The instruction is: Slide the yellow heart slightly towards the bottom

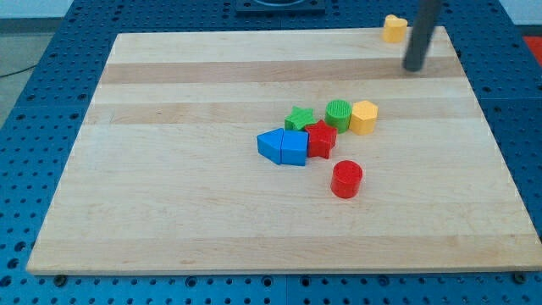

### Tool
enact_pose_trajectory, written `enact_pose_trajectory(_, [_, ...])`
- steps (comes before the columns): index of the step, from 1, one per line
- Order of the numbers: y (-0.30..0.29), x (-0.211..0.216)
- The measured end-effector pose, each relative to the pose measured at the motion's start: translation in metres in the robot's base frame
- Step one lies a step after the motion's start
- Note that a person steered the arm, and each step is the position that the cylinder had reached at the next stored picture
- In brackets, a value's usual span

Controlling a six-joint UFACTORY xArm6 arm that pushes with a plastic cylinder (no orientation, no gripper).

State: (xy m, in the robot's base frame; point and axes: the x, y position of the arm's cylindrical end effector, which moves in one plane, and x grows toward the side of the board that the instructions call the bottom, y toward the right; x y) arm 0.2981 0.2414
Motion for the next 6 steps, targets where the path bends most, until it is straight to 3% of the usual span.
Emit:
enact_pose_trajectory(1, [0.041,-0.051])
enact_pose_trajectory(2, [0.040,-0.105])
enact_pose_trajectory(4, [-0.029,-0.107])
enact_pose_trajectory(6, [-0.060,-0.074])
